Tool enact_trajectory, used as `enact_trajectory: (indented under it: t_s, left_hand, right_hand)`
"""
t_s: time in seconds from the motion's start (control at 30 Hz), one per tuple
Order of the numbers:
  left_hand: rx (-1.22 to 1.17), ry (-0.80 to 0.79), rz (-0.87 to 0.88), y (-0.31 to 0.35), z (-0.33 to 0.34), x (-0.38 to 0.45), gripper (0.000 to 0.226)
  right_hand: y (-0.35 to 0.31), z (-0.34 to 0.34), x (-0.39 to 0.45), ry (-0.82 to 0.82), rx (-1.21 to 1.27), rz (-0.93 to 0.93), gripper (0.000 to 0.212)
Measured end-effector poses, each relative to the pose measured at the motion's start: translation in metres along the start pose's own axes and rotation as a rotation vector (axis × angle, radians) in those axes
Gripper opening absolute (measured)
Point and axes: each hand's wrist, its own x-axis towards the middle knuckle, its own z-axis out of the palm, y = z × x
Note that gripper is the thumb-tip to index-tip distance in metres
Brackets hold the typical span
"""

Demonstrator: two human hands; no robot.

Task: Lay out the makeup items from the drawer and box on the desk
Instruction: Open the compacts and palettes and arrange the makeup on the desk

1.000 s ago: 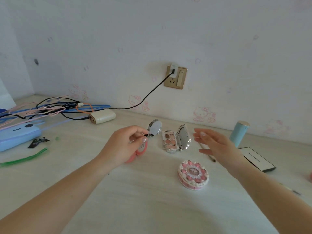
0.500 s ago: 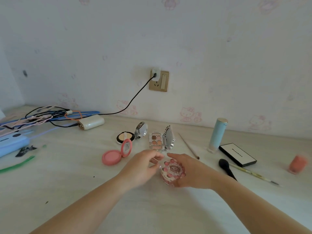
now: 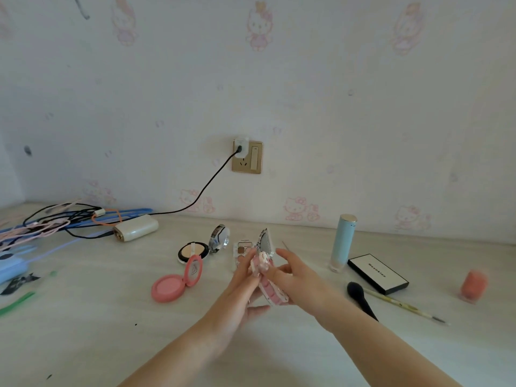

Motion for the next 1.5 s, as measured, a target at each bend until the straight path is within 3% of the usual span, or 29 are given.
enact_trajectory:
  t_s: [0.23, 0.53, 0.8, 0.9, 0.97, 1.1, 1.17, 1.27, 1.37, 1.43, 1.5]
  left_hand:
    - [-0.329, 0.086, -0.05, 0.009, 0.008, -0.002, 0.048]
    - [-0.441, 0.048, -0.14, 0.017, -0.002, -0.005, 0.054]
    - [-0.485, 0.065, -0.178, 0.022, -0.01, -0.005, 0.047]
    - [-0.512, 0.066, -0.217, 0.023, -0.016, -0.006, 0.053]
    - [-0.501, 0.07, -0.258, 0.022, -0.023, -0.007, 0.055]
    - [-0.447, 0.101, -0.313, 0.018, -0.035, -0.008, 0.059]
    - [-0.422, 0.145, -0.324, 0.014, -0.042, -0.006, 0.059]
    - [-0.323, 0.233, -0.307, 0.01, -0.053, -0.007, 0.048]
    - [-0.025, 0.189, -0.22, 0.008, -0.061, -0.013, 0.022]
    - [0.342, 0.131, -0.122, 0.005, -0.067, -0.015, 0.039]
    - [0.561, 0.098, -0.058, 0.002, -0.069, -0.015, 0.059]
  right_hand:
    - [0.002, -0.01, -0.003, -0.102, -0.321, -0.162, 0.078]
    - [-0.009, -0.005, -0.004, -0.107, -0.655, -0.243, 0.089]
    - [-0.01, 0.006, 0.0, -0.041, -0.71, -0.287, 0.078]
    - [-0.018, 0.006, -0.002, 0.007, -0.571, -0.291, 0.051]
    - [-0.026, 0.002, -0.002, 0.004, -0.485, -0.233, 0.052]
    - [-0.032, -0.004, 0.005, -0.032, -0.323, -0.063, 0.046]
    - [-0.026, -0.007, 0.013, -0.026, -0.201, 0.048, 0.053]
    - [-0.014, -0.01, 0.022, -0.012, -0.029, 0.169, 0.056]
    - [0.001, -0.01, 0.027, 0.03, 0.078, 0.2, 0.047]
    - [0.009, -0.009, 0.031, 0.065, 0.133, 0.223, 0.042]
    - [0.017, -0.005, 0.033, 0.079, 0.171, 0.258, 0.042]
